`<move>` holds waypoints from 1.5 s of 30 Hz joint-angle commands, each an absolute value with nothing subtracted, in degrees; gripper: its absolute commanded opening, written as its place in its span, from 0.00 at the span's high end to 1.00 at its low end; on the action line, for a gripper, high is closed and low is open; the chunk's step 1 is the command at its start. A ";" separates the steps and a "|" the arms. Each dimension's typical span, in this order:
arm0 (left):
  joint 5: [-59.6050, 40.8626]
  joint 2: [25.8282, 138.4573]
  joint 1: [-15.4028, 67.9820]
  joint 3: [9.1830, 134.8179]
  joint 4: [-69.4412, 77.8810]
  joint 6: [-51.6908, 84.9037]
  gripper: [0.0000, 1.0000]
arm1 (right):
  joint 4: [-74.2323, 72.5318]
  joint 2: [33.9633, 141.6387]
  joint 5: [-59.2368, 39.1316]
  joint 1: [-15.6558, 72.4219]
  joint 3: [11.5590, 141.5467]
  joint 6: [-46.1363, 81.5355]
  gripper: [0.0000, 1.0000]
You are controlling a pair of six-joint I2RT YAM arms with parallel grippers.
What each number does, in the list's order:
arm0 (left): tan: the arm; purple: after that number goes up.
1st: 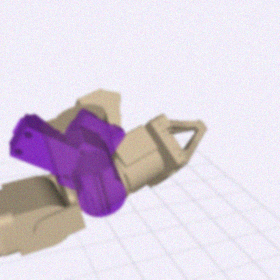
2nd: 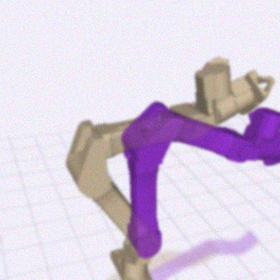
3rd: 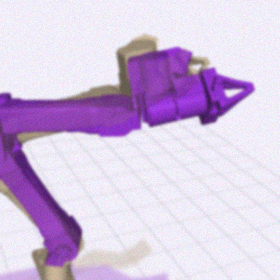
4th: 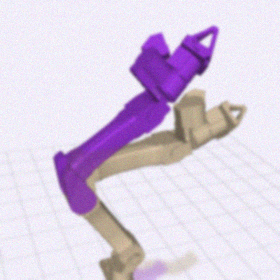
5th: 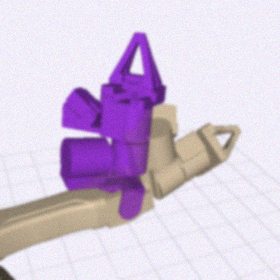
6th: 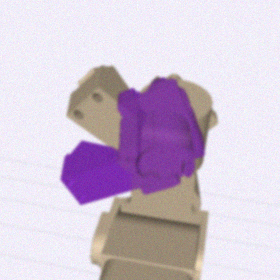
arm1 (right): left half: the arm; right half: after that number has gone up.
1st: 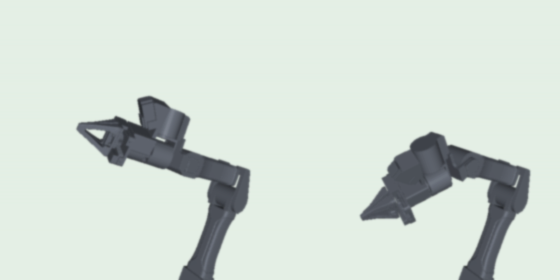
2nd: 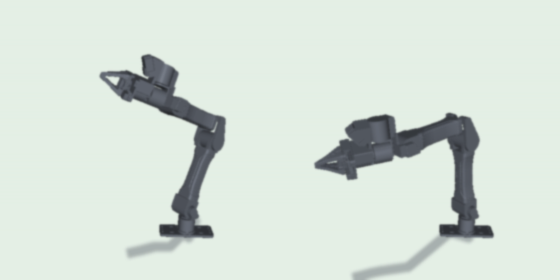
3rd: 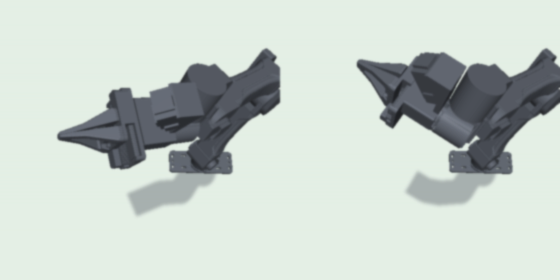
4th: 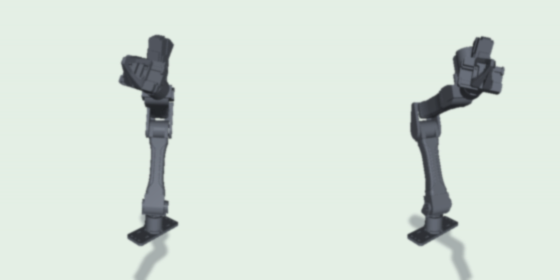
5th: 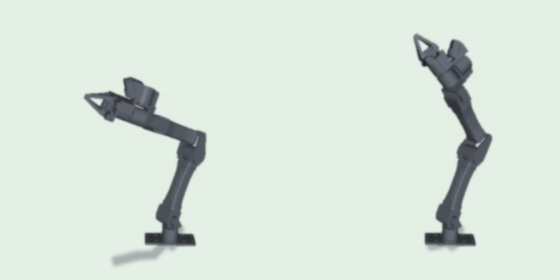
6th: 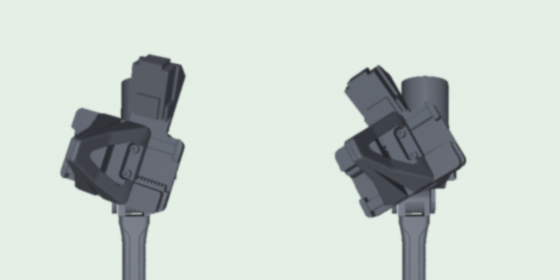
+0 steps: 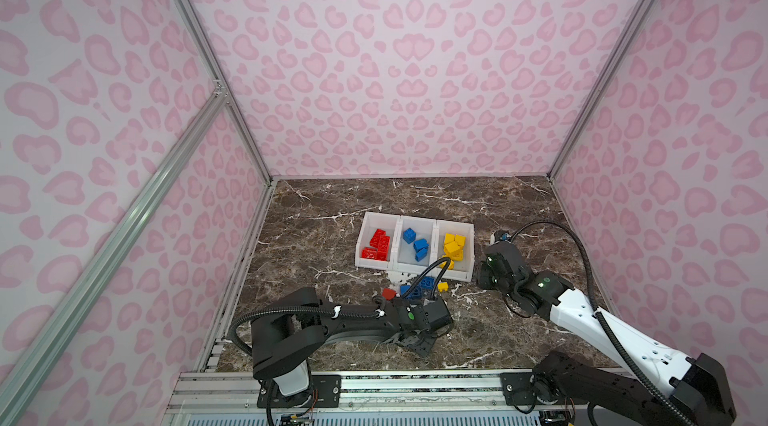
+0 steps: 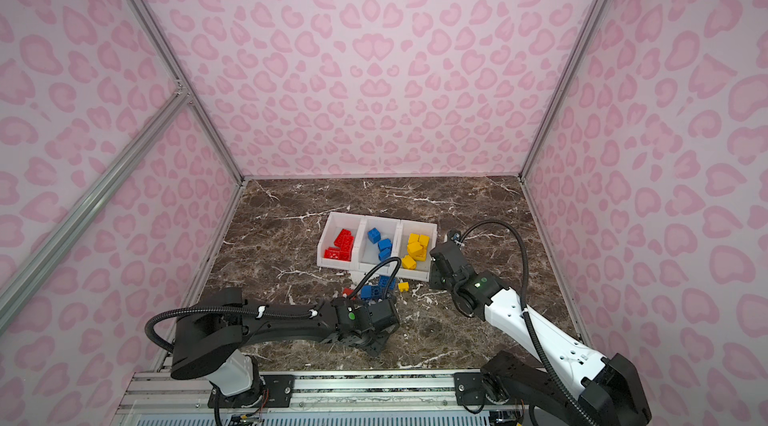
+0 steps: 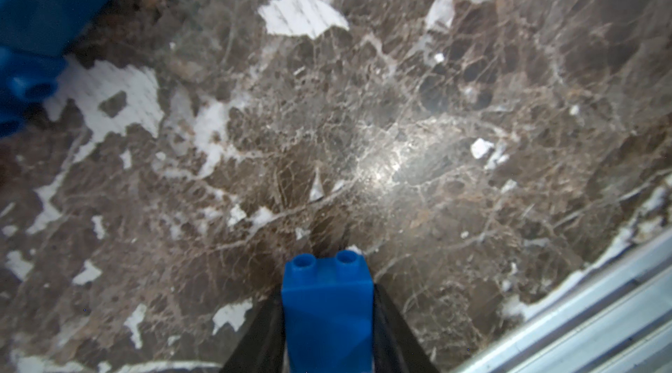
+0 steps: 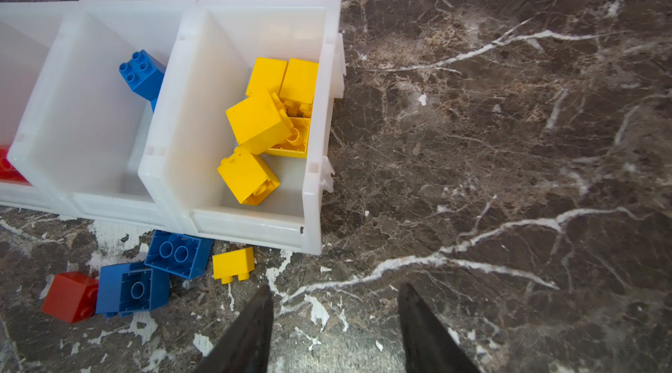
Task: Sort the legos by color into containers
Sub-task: 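Carry the blue brick over the middle compartment and release it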
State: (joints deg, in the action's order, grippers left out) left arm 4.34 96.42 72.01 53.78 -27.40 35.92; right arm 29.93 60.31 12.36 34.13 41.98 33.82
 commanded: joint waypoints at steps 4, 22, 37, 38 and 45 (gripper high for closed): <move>7.67 95.36 71.73 56.27 -30.10 33.35 0.71 | 30.22 59.47 12.65 34.13 41.59 33.83 0.44; 6.44 107.06 44.18 83.70 -31.40 13.77 0.69 | 31.72 55.00 10.67 34.18 40.49 33.84 0.45; 5.52 108.97 41.44 86.62 -30.60 14.16 0.38 | 33.50 51.94 11.07 34.19 39.74 34.36 0.44; 5.67 108.81 41.47 86.53 -30.59 14.21 0.38 | 33.57 51.94 11.07 34.18 39.78 34.37 0.44; 5.65 106.69 41.39 85.40 -30.03 15.10 0.37 | 33.75 52.03 11.07 34.22 40.00 34.26 0.45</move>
State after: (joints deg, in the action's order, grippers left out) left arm 5.43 107.90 41.54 85.91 -30.76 14.41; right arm 33.08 52.01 10.70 34.11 39.97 33.91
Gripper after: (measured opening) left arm 0.626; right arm 0.556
